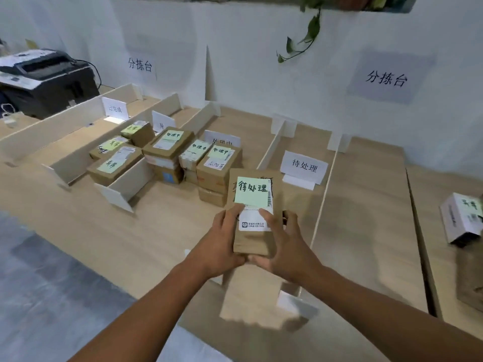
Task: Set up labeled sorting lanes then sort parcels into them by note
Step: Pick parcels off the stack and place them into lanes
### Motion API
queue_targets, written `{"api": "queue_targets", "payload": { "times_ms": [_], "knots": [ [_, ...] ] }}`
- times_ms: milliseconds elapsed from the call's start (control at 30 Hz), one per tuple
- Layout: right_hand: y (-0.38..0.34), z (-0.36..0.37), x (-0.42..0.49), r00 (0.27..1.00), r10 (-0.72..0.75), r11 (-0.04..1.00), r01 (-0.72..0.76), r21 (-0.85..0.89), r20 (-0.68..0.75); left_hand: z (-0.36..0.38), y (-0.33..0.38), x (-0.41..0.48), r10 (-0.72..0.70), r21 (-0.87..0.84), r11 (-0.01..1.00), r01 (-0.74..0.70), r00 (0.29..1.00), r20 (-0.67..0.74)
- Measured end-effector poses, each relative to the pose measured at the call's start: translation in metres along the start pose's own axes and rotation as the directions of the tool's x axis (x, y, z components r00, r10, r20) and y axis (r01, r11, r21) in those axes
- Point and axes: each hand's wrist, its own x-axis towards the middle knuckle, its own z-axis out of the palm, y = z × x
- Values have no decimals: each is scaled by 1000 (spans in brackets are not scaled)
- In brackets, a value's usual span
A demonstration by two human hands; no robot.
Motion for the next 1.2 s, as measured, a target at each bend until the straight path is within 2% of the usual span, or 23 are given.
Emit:
{"api": "queue_targets", "payload": {
  "times_ms": [233, 400, 500, 733, 867, 1000, 1100, 1200],
  "knots": [
    [66, 4, 75, 983, 178, 983, -180, -34, -50, 4, -28, 128, -9, 58, 998, -1, 985, 174],
    [119, 11, 128, 945, 328, 944, -327, 51, 0, 23, -56, 211, 4, 30, 999, -12, 965, 261],
    [141, 23, 154, 915, 403, 913, -400, 73, -20, 37, -70, 255, -17, 20, 1000, 12, 954, 300],
    [190, 56, 201, 862, 505, 861, -506, 54, 29, 79, -111, 319, -122, 41, 993, 115, 927, 356],
    [197, 70, 204, 850, 527, 849, -524, 69, -27, 93, -128, 325, -74, 51, 997, 61, 947, 312],
    [195, 65, 206, 846, 534, 844, -533, 62, 7, 89, -127, 320, -9, 93, 995, -18, 961, 276],
    [186, 53, 206, 836, 544, 839, -544, -32, 75, 80, -114, 310, 43, 160, 983, -89, 961, 274],
    [171, 32, 196, 847, 530, 846, -525, -97, 37, 64, -95, 300, 146, 233, 950, -206, 957, 252]
  ]
}}
